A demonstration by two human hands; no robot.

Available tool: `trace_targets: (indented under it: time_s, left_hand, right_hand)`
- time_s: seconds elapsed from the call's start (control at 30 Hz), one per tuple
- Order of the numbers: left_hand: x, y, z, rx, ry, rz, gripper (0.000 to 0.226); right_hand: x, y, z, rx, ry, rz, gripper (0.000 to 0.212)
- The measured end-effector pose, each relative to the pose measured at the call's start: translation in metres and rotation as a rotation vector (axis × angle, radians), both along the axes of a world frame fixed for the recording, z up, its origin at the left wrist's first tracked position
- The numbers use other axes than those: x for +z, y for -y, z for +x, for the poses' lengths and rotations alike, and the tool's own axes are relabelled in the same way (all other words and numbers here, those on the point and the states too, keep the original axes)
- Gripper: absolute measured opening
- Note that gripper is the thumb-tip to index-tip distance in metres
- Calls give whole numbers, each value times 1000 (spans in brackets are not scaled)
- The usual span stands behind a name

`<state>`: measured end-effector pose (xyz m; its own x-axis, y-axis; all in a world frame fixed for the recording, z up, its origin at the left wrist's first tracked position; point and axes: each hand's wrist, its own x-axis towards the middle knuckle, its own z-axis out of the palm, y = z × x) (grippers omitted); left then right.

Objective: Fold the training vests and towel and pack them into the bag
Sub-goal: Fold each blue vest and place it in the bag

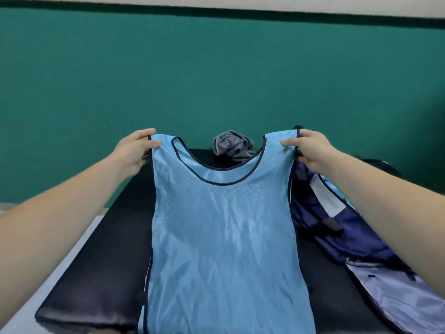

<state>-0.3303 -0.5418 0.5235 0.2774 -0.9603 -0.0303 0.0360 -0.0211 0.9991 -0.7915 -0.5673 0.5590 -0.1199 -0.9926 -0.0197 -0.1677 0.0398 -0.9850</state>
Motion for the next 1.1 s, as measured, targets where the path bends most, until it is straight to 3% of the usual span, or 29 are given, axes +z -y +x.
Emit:
trace_targets:
  time_s: [0.17,0.53,0.63,0.83,0.97,1.1]
  left_hand:
    - [-51,45,-3,19,1,69,43]
    - [-154,102,-13,29,73,200,54]
    - [-169,101,-12,67,198,191,53]
    - [-186,86,-14,126,356,53,48]
    - [-189,88,-10,47,452,62,43]
    - [-188,94,-3,-32,444,72,45]
  right_hand:
    - [-59,48,6,-19,9,64,20]
    - [-173,110,30,-97,139,260,24]
    - [-192,109,27,-126,51,237,20]
    - [-207,99,16,-117,-203,85,47]
    - [-218,86,13,-199,-455,-7,18]
    - [-218,91,9,-205,-471,-23,22]
